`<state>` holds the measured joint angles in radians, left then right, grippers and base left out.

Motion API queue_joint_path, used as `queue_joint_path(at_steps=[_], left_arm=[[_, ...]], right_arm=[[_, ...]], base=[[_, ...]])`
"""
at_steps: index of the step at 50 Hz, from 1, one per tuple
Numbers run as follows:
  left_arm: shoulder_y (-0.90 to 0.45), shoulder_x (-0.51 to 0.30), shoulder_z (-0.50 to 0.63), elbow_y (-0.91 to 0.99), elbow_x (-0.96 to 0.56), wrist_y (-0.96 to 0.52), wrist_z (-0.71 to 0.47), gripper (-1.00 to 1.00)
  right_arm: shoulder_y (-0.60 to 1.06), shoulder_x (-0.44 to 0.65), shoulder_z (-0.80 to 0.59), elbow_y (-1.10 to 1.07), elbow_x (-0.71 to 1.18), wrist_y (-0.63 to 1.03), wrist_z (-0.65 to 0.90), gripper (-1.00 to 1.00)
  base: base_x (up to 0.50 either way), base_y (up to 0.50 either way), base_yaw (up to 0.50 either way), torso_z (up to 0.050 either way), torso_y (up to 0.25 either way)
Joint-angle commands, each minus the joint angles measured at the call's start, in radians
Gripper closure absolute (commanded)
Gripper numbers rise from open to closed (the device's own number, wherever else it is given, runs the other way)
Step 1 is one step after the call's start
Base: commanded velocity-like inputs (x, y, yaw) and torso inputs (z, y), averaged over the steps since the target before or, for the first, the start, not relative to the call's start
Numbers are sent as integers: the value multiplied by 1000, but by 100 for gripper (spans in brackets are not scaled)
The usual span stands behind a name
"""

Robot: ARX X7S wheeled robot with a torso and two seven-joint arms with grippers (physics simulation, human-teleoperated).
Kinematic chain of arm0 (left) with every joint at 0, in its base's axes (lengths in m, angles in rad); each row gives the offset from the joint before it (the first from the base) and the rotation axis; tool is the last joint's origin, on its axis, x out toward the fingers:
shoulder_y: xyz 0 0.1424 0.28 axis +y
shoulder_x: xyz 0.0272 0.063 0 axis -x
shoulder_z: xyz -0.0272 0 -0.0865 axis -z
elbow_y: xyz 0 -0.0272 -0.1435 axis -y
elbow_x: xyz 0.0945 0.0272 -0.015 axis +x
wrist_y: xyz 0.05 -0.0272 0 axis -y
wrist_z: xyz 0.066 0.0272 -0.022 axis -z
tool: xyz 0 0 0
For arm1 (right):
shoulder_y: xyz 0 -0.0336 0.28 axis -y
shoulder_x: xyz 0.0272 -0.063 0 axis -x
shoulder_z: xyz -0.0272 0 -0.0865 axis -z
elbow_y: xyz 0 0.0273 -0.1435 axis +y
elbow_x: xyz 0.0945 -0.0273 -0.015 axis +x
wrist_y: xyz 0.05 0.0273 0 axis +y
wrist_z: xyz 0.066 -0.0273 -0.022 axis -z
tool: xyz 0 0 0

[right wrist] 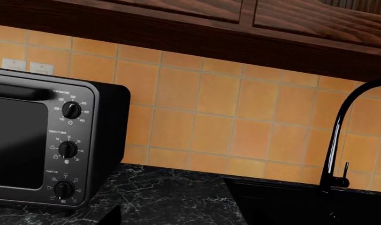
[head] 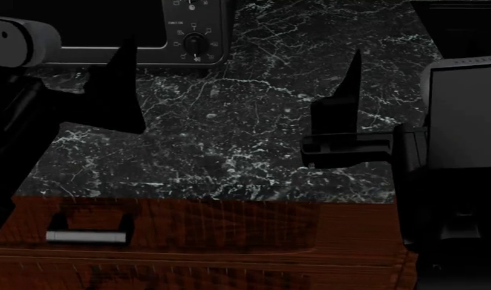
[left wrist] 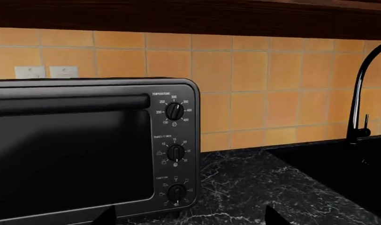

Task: Decrease the toaster oven temperature.

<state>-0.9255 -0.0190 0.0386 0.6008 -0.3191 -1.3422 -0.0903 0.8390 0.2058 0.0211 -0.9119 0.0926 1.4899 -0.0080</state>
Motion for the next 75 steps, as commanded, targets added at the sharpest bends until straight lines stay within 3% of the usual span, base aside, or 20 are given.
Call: queue_joint_path(at_steps=[1, 14, 53, 63, 68, 75], left_arm=[[-67, 2, -52, 3, -132, -48, -55, -100], [-66, -14, -63, 19, -180, -51, -96, -100], [-72, -47, -75, 42, -276, -70, -176, -100], [-73, -71, -42, 81, -275, -77, -216, -100], [-103, -80, -25, 131, -297, -164, -244, -100], [-148, -131, 64, 96, -280, -164, -275, -100]], right_arm=[[50, -13, 24, -30, 8, 43, -32, -100], [13, -14, 34, -39, 31, 0, -53, -100], [48, -26, 40, -56, 91, 77, -28, -100], [25, -5, 62, -54, 156, 66, 14, -100], [13, -2, 74, -49, 164, 50, 14, -100], [-9, -1, 82, -28, 168, 15, 16, -100]], base=[[191, -180, 0, 0, 0], [296, -86, 0, 0, 0], [337, -112, 0, 0, 0], [0, 0, 0, 0, 0], [0, 0, 0, 0, 0], [0, 0, 0, 0, 0]])
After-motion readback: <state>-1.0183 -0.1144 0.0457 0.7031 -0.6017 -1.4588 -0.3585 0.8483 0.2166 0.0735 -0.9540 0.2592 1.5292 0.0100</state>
